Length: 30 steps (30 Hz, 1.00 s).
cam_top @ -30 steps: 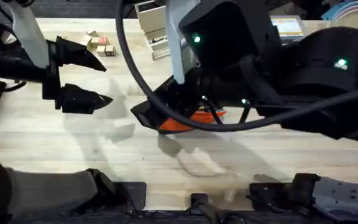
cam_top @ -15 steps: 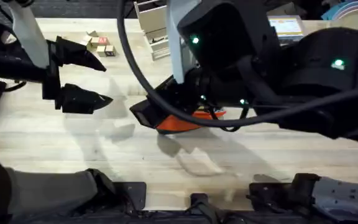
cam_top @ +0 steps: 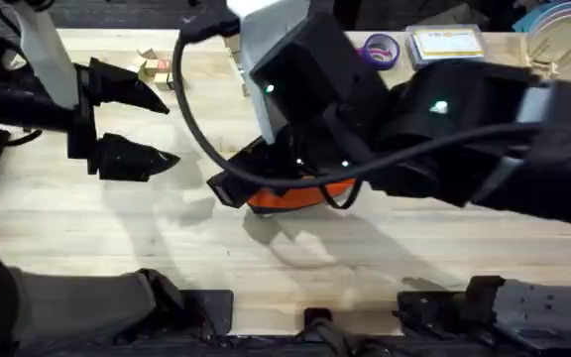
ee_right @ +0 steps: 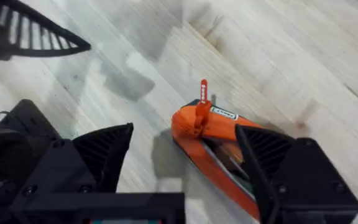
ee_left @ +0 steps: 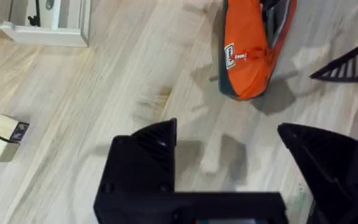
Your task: Unzip the bag, pick up the pens from the table one at a time and place them inside, then zip the bag closed.
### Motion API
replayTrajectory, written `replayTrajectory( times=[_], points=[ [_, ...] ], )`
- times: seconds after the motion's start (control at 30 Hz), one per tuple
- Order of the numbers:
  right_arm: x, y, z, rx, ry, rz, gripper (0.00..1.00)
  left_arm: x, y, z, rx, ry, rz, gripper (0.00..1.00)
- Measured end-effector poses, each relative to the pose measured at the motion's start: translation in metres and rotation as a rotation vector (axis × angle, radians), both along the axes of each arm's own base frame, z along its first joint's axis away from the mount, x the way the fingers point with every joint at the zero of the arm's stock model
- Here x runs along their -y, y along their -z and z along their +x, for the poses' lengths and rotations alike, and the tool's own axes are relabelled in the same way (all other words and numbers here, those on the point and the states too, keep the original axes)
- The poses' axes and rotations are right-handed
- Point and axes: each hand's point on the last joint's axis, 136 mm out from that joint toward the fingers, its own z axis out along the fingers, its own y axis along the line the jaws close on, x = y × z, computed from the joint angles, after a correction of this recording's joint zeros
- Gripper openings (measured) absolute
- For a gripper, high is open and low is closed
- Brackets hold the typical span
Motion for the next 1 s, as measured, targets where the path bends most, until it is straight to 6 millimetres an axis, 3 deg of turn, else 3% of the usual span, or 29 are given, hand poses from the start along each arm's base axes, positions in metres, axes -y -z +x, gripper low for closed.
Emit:
replayTrajectory(
  times=[0.47, 0.87, 1.0],
  points=[
    [-0.012, 0.045, 0.008, -0.054, 0.007, -0.072, 0.997, 0.0, 0.0, 0.0, 0.0, 0.0, 0.0, 0.995],
    [-0.016, 0.057, 0.01, -0.064, 0.008, -0.087, 0.994, 0.0, 0.0, 0.0, 0.0, 0.0, 0.0, 0.994],
    [-0.016, 0.058, 0.011, -0.066, 0.009, -0.089, 0.916, 0.0, 0.0, 0.0, 0.0, 0.0, 0.0, 0.995]
  ],
)
